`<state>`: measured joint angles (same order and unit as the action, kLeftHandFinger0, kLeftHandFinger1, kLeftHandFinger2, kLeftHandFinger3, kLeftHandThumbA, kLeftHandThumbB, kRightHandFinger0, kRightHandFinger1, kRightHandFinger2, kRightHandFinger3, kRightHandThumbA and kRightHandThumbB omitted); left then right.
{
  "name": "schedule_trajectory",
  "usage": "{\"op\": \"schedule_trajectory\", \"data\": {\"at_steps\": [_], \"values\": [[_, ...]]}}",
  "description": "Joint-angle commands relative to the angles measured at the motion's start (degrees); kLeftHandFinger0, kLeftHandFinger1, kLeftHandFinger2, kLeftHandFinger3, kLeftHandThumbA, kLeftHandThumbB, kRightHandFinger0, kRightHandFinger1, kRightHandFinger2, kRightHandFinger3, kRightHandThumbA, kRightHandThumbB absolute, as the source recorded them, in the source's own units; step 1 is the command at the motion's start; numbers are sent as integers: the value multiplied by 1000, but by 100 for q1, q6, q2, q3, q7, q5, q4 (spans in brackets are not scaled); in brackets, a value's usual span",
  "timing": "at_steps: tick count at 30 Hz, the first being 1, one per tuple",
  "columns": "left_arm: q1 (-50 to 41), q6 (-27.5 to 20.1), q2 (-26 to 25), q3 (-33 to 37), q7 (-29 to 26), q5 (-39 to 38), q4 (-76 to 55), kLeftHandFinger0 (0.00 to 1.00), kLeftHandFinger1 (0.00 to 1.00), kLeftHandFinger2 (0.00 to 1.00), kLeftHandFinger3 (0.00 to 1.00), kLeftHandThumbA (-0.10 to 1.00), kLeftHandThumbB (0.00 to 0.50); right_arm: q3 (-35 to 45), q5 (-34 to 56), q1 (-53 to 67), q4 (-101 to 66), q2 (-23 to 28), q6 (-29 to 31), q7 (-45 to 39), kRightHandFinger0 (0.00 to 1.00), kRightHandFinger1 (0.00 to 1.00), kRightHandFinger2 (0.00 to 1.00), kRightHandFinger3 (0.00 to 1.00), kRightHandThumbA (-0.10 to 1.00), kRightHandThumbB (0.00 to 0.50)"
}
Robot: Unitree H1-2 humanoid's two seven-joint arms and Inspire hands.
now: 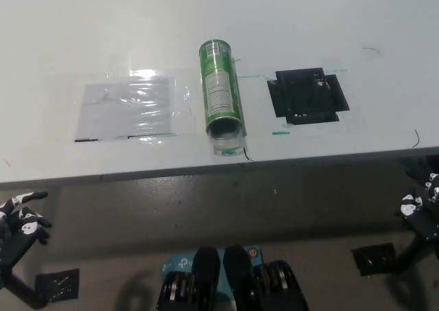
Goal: The robot uses its right hand finger to pull out the chips tray kept inside a container in the middle of the desk
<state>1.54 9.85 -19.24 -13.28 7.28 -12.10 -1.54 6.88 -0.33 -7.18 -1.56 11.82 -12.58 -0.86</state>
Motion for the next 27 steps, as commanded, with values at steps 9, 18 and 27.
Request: {"op": "schedule_trajectory", "data": {"at_steps": [9,18,27], "values": [[59,-30,-115,-39,84,-67,-124,311,296,331,615,-1,136,165,226,-907,-1362,549,-703,-274,140,292,867,1000,-100,148],[63,-12,-103,-35,96,-104,-116,296,288,323,625,-25,126,-324,95,-2066,-1507,605,-915,-547,0,163,854,1000,-100,187],[71,-58,-136,-17,137,-100,-98,299,297,335,617,-19,128,-1391,-478,-2882,-844,788,-418,-944,449,202,817,1000,-100,276]]}}
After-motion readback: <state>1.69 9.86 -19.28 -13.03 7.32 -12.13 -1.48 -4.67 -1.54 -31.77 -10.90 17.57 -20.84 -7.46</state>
